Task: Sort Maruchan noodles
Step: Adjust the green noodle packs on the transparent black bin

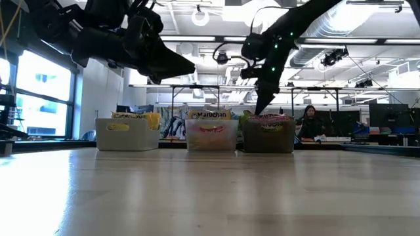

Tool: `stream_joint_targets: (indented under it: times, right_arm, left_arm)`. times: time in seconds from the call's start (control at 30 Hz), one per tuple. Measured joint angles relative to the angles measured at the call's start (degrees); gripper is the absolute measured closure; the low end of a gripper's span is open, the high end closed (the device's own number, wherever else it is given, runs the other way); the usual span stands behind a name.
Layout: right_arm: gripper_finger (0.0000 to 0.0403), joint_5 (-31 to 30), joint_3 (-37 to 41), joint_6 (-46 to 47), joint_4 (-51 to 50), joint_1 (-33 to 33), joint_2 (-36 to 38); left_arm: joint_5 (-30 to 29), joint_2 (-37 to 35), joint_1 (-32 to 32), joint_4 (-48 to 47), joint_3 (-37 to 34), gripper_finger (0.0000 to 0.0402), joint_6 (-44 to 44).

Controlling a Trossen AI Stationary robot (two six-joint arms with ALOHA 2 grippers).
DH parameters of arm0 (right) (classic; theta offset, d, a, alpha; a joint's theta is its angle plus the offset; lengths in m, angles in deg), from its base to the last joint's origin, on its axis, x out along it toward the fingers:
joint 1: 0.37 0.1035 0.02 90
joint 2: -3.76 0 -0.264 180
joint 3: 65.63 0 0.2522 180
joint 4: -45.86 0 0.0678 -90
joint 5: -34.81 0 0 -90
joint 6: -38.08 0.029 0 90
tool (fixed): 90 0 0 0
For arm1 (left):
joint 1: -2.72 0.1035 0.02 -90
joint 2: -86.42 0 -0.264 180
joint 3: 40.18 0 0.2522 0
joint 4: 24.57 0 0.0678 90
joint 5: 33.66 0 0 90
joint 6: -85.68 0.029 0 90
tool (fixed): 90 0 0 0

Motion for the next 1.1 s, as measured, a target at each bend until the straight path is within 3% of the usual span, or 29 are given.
stream_joint_targets:
  times: [0.27,0.67,0.9,1.1]
  right_arm:
    - [0.0386,-0.46,-0.11,4.26,-11.16,4.42,4.68]
    - [0.0262,-1.57,-0.01,9.08,-13.61,6.75,2.28]
    - [0.026,-4.22,0.0,9.14,-12.12,6.5,-0.27]
    - [0.0292,-4.37,0.0,7.39,-11.96,6.5,-2.05]
  left_arm:
    - [0.0,0.0,-0.01,0.07,0.0,0.0314,0.41]
    - [0.02,0.0,-0.01,-0.28,-0.02,0.0314,-0.79]
    - [0.02,0.0,-0.01,-0.39,-0.02,0.0314,-0.64]
    - [0.02,0.0,-0.01,-0.39,-0.02,0.0314,-0.64]
